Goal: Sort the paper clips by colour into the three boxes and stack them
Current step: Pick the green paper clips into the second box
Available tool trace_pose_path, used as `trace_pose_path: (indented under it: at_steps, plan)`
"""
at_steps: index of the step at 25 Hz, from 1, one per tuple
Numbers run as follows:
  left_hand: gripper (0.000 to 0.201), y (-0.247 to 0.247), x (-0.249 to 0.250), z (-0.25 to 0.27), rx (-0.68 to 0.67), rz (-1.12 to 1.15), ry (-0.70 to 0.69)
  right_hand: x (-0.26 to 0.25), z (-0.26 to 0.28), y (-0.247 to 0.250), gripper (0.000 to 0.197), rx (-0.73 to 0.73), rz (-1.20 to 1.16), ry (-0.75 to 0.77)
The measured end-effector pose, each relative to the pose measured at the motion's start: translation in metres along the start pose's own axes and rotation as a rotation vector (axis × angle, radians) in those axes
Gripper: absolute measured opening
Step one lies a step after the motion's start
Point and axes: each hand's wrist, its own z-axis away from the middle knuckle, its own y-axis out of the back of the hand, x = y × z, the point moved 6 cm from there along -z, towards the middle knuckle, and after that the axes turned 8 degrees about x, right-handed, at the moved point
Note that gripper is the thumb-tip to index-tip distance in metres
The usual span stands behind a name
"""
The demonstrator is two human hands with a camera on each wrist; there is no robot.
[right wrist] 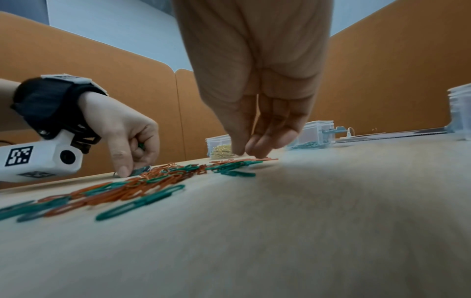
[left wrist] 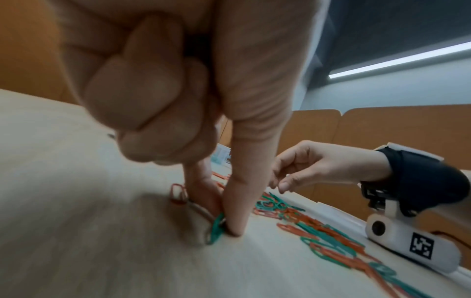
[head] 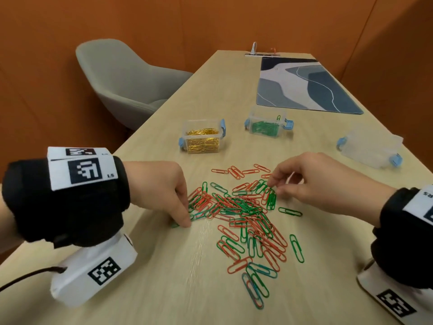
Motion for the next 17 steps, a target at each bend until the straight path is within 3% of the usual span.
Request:
trace_pose_path:
  at_steps: [2, 6, 11, 15, 17]
  plan:
    - [0.021, -0.003, 0.000, 0.003, -0.134, 0.150, 0.023, -0.004, -0.002, -0.004, 0.025, -0.036, 0.059, 0.068]
    - [0.030, 0.002, 0.014, 0.004, -0.338, 0.787, 0.055, -0.008, -0.004, -0.013, 0.043, -0.124, 0.179, 0.129]
    - [0.031, -0.001, 0.025, -0.007, -0.326, 1.023, 0.064, -0.003, -0.006, -0.008, 0.012, -0.071, 0.059, 0.047]
    - [0.018, -0.003, 0.034, -0.012, -0.335, 1.123, 0.060, -0.004, -0.005, -0.006, 0.006, -0.026, 0.049, 0.077]
    - [0.022, 0.001, 0.031, -0.022, -0.234, 1.075, 0.086, -0.007, -0.004, 0.000, 0.007, 0.061, 0.021, 0.088]
